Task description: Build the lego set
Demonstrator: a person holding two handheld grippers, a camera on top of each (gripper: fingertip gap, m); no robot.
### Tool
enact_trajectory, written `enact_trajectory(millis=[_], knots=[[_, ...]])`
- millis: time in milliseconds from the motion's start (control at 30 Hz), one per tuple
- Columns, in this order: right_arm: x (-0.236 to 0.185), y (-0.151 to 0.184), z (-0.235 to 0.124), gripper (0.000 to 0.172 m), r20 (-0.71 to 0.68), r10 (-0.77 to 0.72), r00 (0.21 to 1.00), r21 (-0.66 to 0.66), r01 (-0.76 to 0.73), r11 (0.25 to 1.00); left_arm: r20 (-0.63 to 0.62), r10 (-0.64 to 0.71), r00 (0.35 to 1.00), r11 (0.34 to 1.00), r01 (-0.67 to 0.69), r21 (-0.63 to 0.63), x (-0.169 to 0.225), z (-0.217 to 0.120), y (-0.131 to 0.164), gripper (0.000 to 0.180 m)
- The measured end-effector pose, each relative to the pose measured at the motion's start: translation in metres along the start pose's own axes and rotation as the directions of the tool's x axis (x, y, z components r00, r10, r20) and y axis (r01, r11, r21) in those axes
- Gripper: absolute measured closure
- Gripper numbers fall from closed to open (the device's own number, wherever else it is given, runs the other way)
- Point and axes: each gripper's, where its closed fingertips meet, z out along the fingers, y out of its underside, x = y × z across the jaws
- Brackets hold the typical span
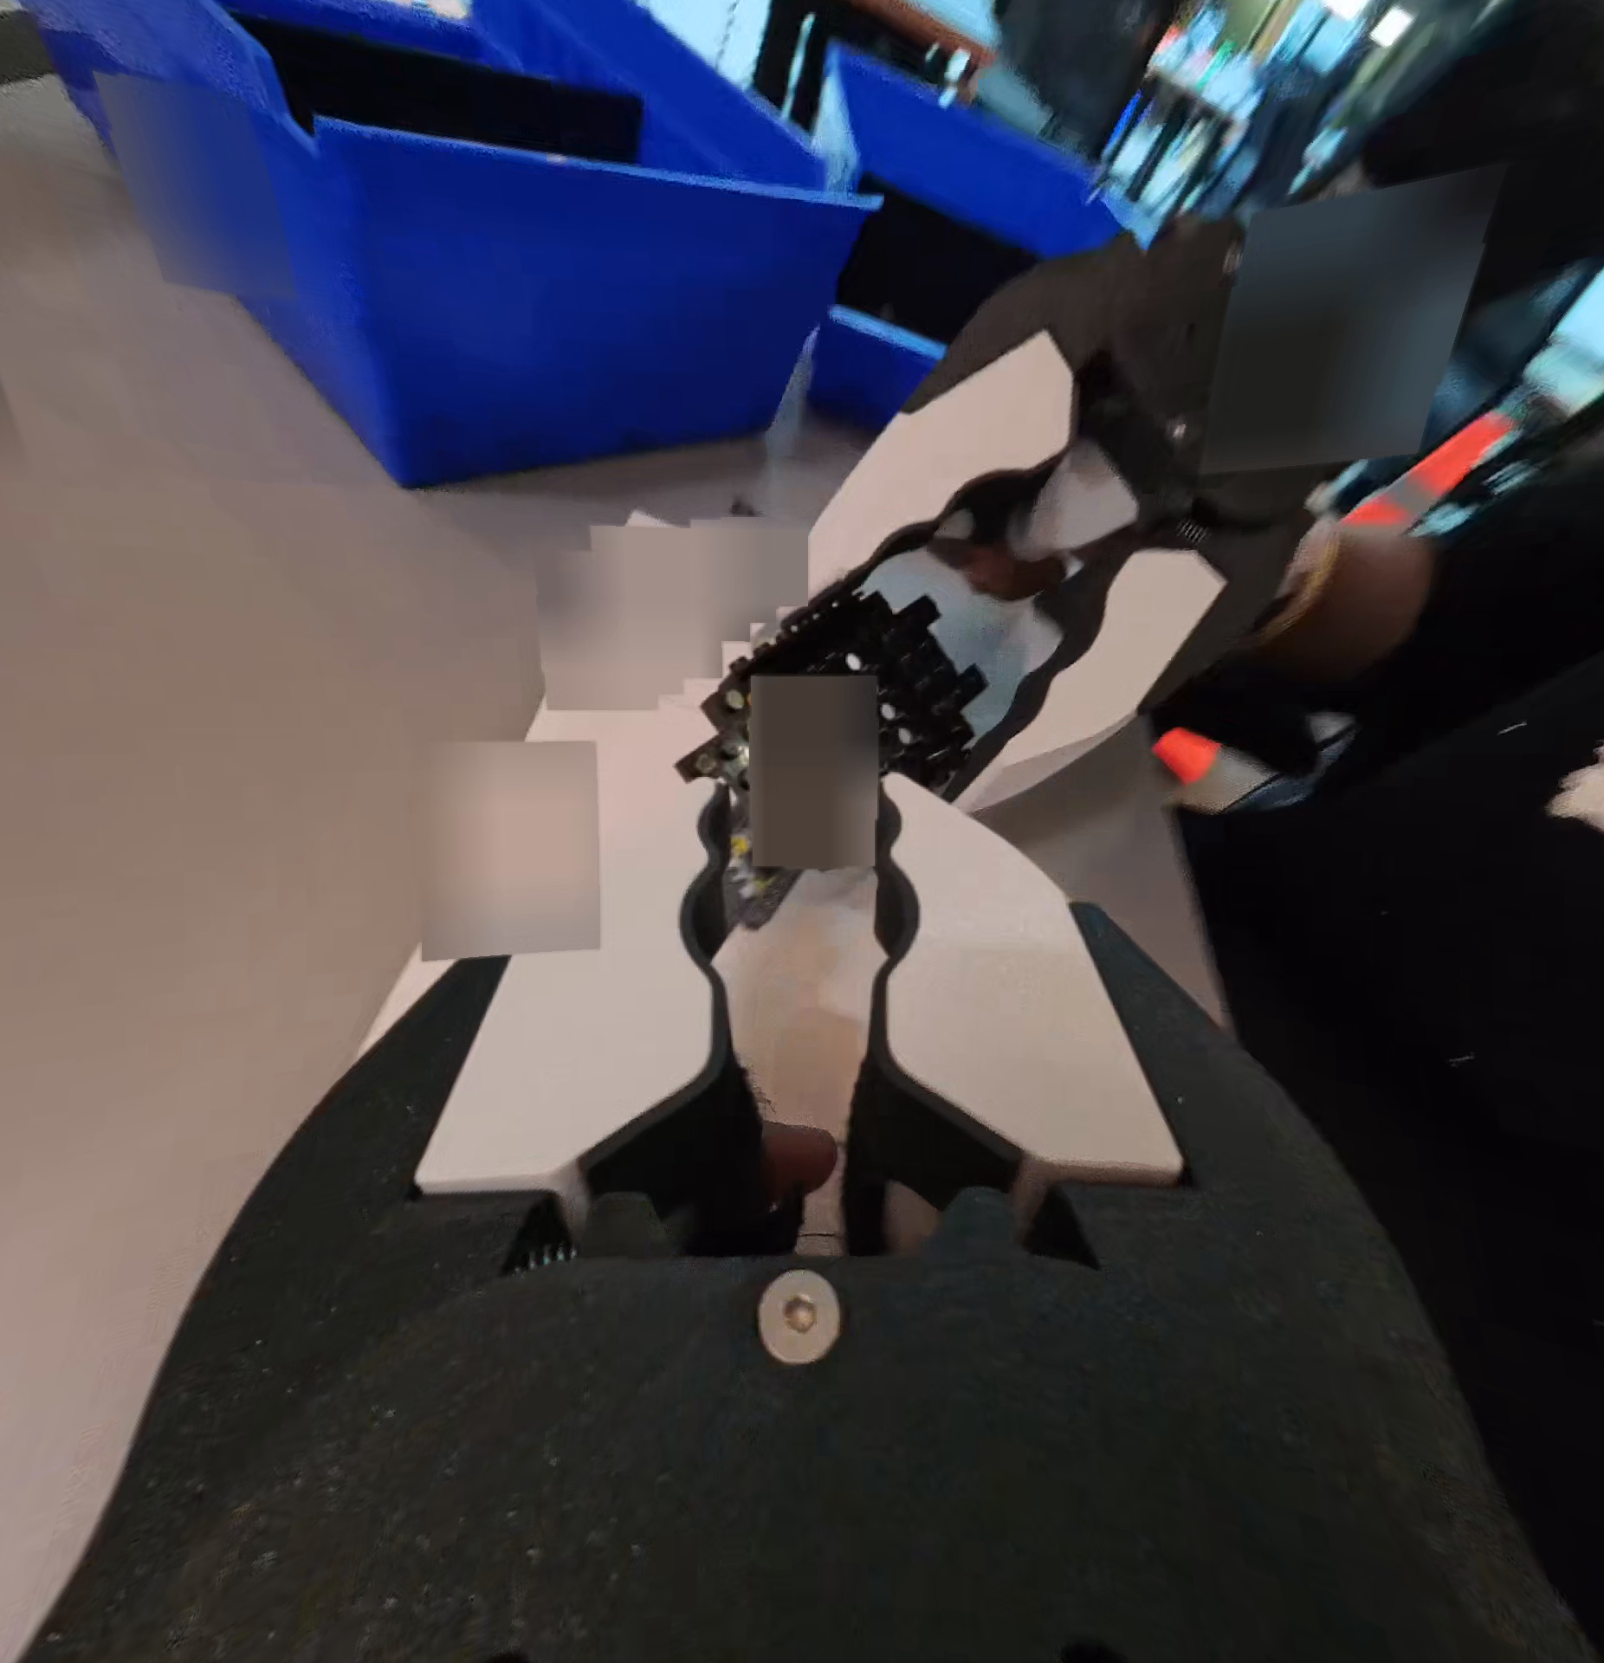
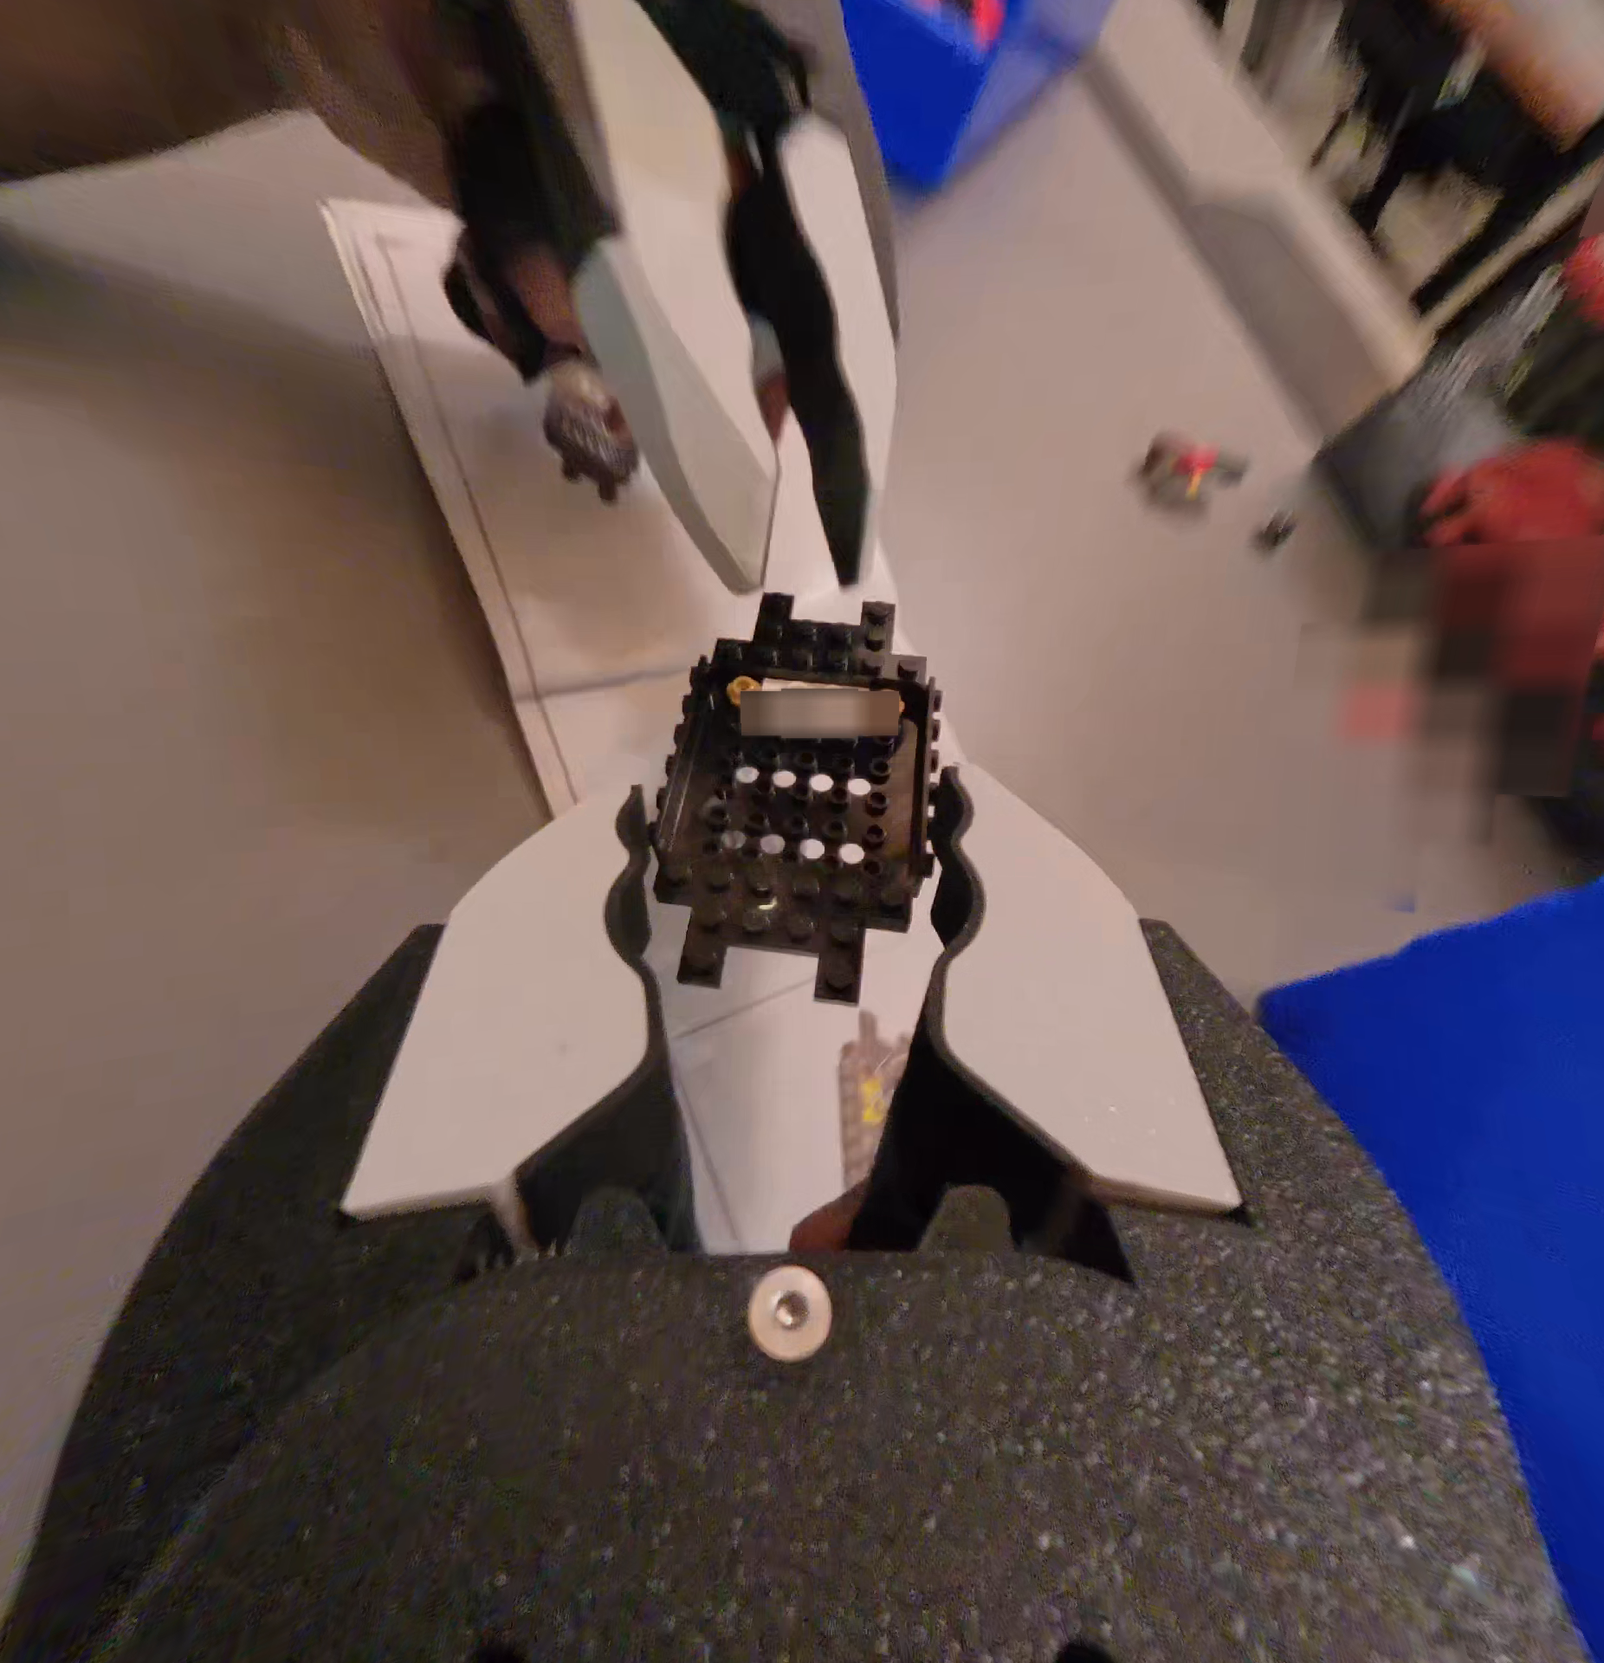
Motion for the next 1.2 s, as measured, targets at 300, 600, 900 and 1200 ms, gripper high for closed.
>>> enact_trajectory(millis=[300, 600, 900, 1200], knots=[[0.001, -0.051, -0.028, 0.111, -0.238, -0.429, 0.871, 0.215, 0.478, 0.852, -0.191, -0.127, 0.973, 0.948, 0.175, 0.266, 0.014, -0.015, -0.040, 0.141], [0.004, -0.070, -0.037, 0.130, -0.153, -0.200, 0.968, 0.407, 0.246, 0.880, -0.206, 0.079, 0.975, 0.959, -0.018, 0.281, 0.041, -0.012, -0.045, 0.172], [0.011, -0.075, -0.034, 0.151, 0.344, 0.313, 0.885, 0.400, -0.440, 0.804, -0.093, 0.185, 0.978, 0.959, -0.159, 0.234, 0.041, -0.007, -0.044, 0.172], [0.018, -0.070, -0.027, 0.161, 0.241, 0.361, 0.901, 0.378, -0.429, 0.820, -0.026, 0.182, 0.983, 0.961, -0.172, 0.217, 0.033, -0.006, -0.044, 0.172]])
